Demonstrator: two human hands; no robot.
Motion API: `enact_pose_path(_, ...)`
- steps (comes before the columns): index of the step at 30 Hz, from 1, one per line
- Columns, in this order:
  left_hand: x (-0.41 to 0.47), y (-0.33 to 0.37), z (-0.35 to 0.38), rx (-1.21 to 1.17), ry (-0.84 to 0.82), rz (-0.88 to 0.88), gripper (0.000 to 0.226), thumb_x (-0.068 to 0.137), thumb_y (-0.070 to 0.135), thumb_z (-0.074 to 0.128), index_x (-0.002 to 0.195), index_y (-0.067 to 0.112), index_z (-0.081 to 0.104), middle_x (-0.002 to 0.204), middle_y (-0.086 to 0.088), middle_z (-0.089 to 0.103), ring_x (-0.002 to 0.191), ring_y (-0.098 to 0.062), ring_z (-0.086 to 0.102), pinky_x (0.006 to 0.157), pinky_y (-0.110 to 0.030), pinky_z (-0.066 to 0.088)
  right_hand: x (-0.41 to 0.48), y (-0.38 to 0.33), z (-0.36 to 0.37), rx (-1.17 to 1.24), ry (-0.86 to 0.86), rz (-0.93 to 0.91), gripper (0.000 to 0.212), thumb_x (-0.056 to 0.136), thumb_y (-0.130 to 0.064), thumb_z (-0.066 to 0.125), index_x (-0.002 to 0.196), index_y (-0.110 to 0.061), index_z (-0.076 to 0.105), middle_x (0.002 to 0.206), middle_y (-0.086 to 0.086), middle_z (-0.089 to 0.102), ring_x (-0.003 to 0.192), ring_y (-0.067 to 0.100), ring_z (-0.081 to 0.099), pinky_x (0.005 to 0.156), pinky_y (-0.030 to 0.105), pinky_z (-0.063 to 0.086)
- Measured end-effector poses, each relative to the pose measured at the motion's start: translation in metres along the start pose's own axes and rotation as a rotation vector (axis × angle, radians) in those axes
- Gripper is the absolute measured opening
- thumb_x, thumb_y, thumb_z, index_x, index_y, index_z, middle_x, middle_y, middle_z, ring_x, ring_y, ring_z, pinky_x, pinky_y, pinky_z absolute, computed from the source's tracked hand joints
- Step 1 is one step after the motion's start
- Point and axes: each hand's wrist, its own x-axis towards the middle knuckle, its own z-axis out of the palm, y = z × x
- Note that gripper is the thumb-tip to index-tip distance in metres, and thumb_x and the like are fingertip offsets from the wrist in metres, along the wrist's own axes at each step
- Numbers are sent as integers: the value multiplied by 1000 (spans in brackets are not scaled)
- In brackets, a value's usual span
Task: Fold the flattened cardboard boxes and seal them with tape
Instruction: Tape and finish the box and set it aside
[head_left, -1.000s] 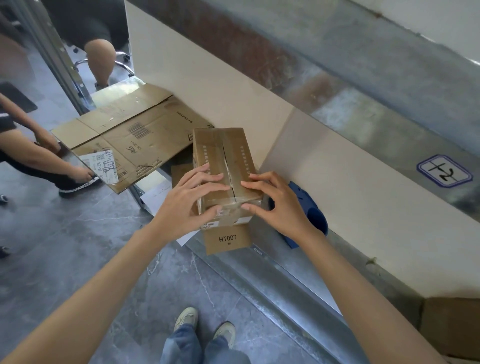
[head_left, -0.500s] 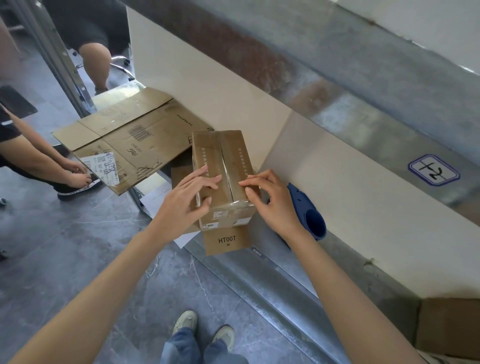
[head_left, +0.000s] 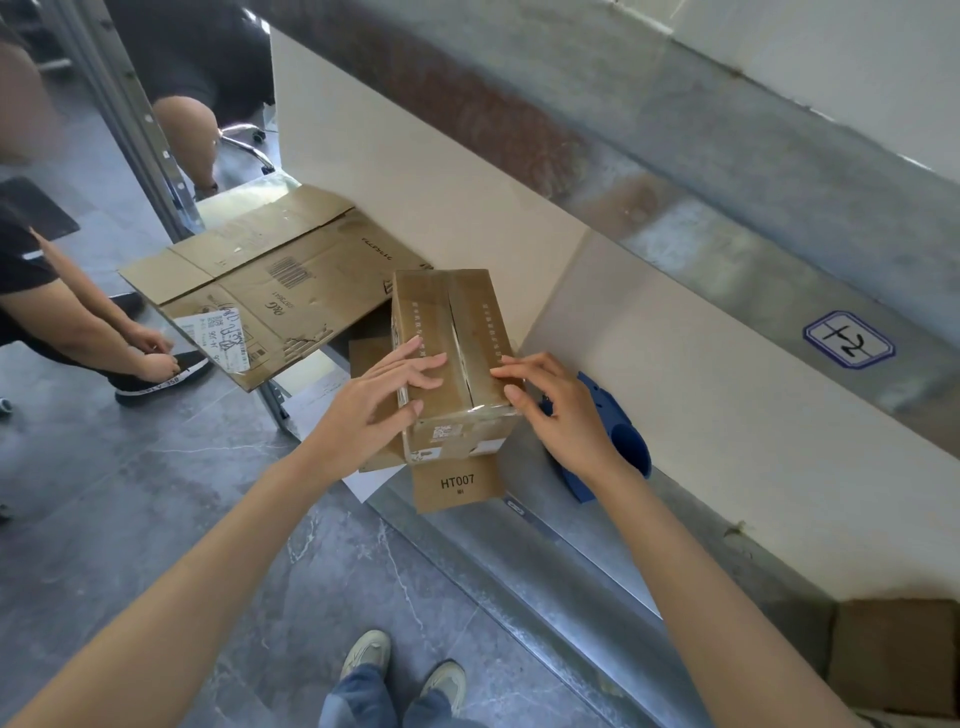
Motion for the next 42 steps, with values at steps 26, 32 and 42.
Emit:
enact_pose_path(26, 6, -2, 37, 137, 381, -5, 26, 74, 17, 83, 83, 21, 59, 116, 13, 70, 135, -8, 48, 109, -19, 36, 4, -4, 32, -80, 230, 16, 19, 88, -44, 60, 96, -28, 65, 100, -20, 53, 102, 3, 60, 84, 23, 51)
enact_pose_path(32, 11, 2, 47, 198, 436, -42, 25, 73, 33, 78, 84, 21, 59, 115, 15, 70, 134, -7, 47, 102, -8, 33, 5, -14, 41, -162, 268, 14, 27, 84, -40, 73, 99, -20, 64, 102, -10, 53, 96, 14, 59, 75, 34, 53)
enact_pose_path(42, 6, -15, 11, 208, 136, 149, 41, 77, 40, 82, 108, 15, 72, 132, 9, 64, 140, -13, 43, 115, -35, 36, 1, 10, 13, -40, -10, -40, 47, 79, -46, 74, 121, -25, 67, 114, -23, 49, 128, -2, 47, 106, 29, 41)
